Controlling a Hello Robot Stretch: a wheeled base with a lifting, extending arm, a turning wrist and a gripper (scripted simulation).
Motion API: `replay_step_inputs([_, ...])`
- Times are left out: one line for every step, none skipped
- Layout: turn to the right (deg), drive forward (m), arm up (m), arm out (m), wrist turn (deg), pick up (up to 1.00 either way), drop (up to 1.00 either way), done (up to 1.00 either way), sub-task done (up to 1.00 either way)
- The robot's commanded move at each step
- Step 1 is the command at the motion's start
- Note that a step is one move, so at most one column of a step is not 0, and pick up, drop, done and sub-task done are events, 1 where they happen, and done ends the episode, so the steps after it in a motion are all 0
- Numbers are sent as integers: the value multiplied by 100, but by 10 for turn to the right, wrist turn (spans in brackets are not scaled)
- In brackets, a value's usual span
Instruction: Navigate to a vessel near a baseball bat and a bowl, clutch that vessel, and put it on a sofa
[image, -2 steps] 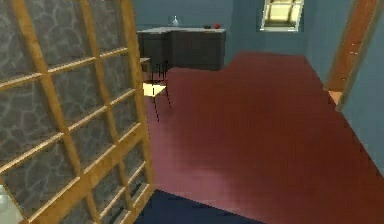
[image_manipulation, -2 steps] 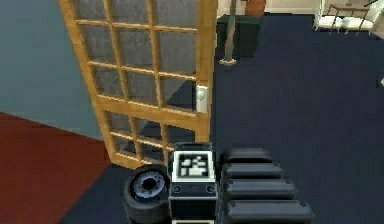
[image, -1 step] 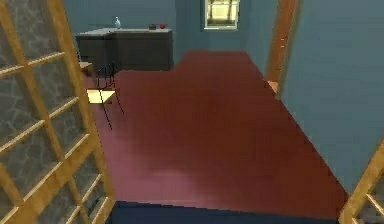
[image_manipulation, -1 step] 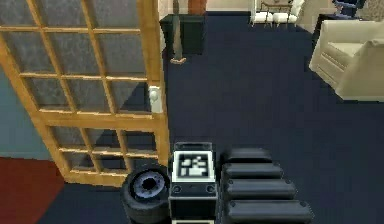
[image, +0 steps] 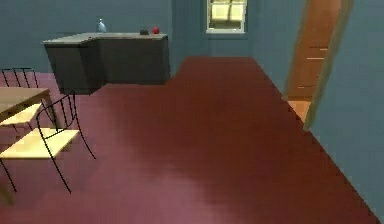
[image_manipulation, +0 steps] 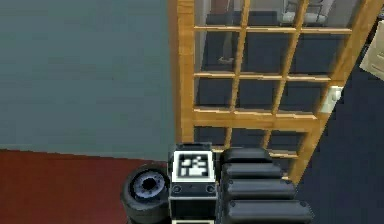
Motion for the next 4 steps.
replay_step_inputs([60,0,0,0,0,0,0,0,0])
replay_step_inputs([0,45,0,0,0,0,0,0,0])
replay_step_inputs([-450,0,0,0,0,0,0,0,0])
replay_step_inputs([-150,0,0,0,0,0,0,0,0])
